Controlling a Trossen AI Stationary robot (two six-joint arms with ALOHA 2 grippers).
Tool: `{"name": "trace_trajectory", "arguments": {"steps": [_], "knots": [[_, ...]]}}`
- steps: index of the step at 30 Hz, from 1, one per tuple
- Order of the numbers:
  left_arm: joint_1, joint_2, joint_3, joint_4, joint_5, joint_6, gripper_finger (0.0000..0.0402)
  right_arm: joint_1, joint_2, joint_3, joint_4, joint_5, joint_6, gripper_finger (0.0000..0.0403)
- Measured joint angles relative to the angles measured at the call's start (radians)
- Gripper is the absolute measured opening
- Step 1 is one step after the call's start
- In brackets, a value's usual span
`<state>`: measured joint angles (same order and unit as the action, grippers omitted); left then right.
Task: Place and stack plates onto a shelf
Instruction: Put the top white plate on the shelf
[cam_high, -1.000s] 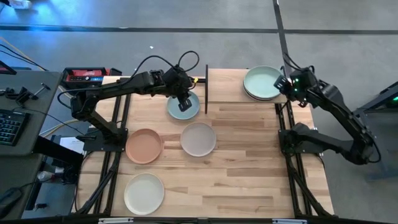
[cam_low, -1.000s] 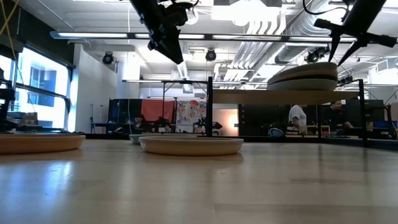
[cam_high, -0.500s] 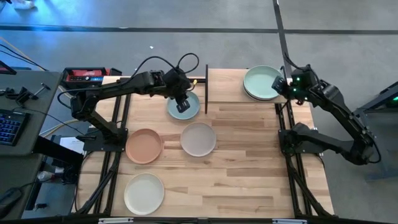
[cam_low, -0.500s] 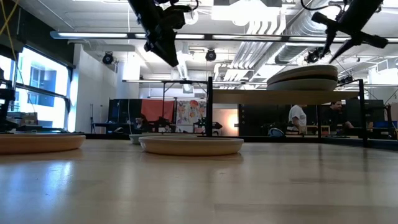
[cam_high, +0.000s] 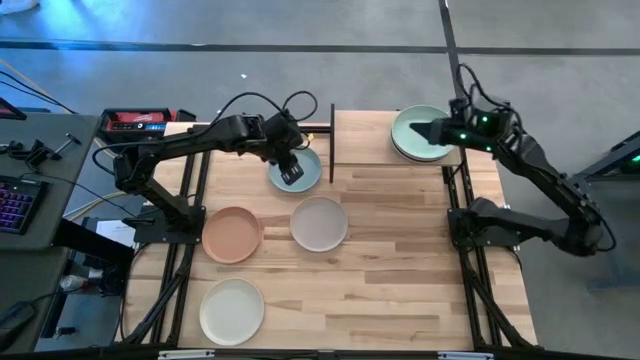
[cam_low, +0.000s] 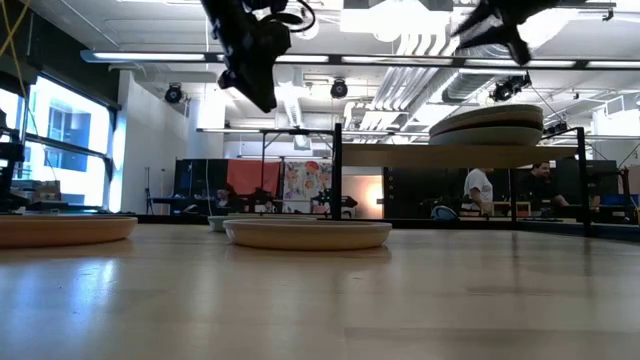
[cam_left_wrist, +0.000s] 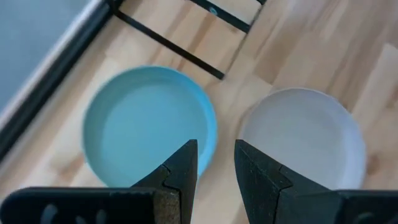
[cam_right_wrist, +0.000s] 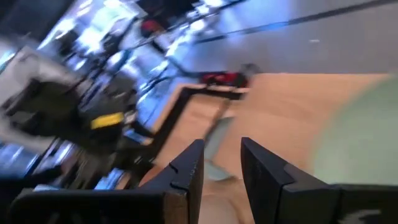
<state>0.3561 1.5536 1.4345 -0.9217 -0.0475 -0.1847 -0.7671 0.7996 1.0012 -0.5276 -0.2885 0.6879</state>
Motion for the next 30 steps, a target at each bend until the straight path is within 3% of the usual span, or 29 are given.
{"name": "trace_trajectory", "arguments": {"steps": [5, 10, 21, 30], "knots": [[-0.002, 0.000, 0.000, -0.027, 0.086, -0.052, 0.0097, 0.140, 0.050, 0.000, 0.060, -0.019, -0.026, 0.0089], [-0.020, 0.005, 0.000, -0.076, 0.122, -0.117, 0.0097, 0.294, 0.106, 0.000, 0.054, -0.001, 0.058, 0.0089], [-0.122, 0.005, 0.000, -0.105, 0.113, -0.275, 0.0097, 0.590, 0.211, 0.000, 0.056, 0.183, 0.238, 0.0089], [-0.225, 0.005, 0.000, -0.107, 0.017, -0.395, 0.0097, 0.781, 0.242, 0.000, 0.057, 0.299, 0.340, 0.0089]]}}
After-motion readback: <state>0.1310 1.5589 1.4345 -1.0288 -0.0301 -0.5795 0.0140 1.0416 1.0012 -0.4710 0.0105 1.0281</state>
